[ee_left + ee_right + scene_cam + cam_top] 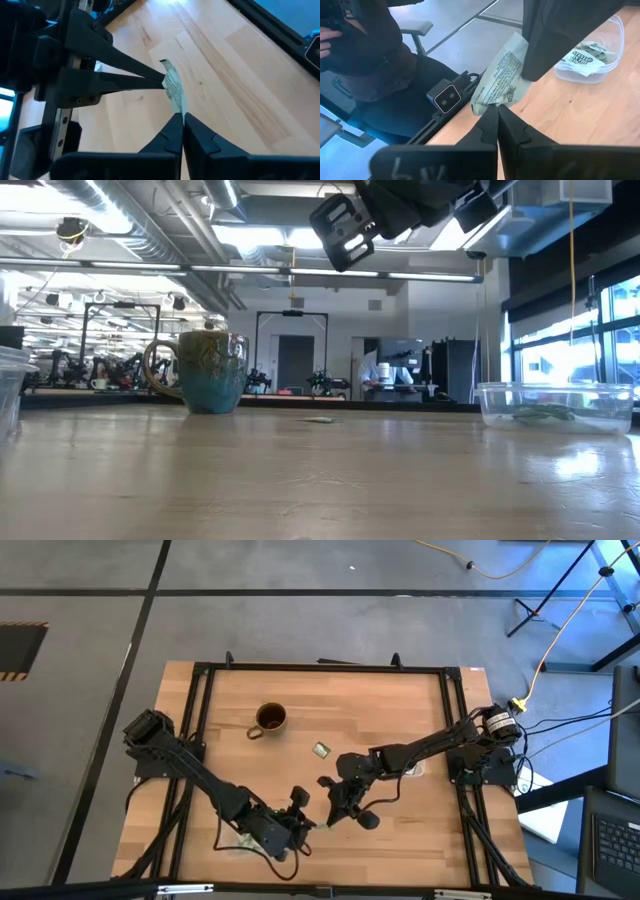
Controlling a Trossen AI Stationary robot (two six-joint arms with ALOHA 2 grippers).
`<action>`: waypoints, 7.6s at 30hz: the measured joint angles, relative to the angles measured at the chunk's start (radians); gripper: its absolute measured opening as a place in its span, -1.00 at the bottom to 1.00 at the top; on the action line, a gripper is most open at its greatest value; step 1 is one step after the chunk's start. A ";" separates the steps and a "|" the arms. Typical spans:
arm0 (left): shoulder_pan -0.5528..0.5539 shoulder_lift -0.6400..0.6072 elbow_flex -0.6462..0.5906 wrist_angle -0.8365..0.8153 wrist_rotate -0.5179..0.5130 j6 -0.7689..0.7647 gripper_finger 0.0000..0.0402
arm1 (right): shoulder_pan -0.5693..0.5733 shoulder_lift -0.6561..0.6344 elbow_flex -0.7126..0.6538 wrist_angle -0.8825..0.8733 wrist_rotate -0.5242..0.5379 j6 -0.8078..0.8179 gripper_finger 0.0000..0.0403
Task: Pick and place Stevia / Truvia into bins
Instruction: Put the stevia packet into the bottom transparent container, then put the truvia packet into the top transparent container
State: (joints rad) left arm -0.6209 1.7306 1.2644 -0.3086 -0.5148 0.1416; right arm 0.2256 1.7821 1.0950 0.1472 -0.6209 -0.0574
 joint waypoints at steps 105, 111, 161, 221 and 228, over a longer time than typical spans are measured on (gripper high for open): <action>-0.156 -0.349 -0.290 -0.815 -0.208 -1.360 -0.55 | -0.253 0.189 -0.005 -0.140 0.777 -0.083 -0.31; -0.156 -0.349 -0.329 -0.813 -0.169 -1.412 -0.57 | -0.270 0.189 -0.005 -0.147 0.785 -0.082 -0.52; -0.156 -0.349 -0.344 -0.760 -0.172 -1.412 -0.62 | -0.288 0.186 -0.004 -0.239 0.716 0.022 -0.96; -0.150 -0.349 -0.345 -0.685 -0.172 -1.358 -0.64 | -0.174 0.082 -0.073 -0.195 0.841 0.022 -0.43; -0.150 -0.349 -0.345 -0.685 -0.172 -1.358 -0.64 | -0.210 0.120 -0.072 -0.154 0.702 0.027 -0.58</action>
State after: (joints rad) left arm -0.7708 1.3819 0.9192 -0.9932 -0.6865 -1.2167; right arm 0.0157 1.9020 1.0225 -0.0063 0.0816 -0.0303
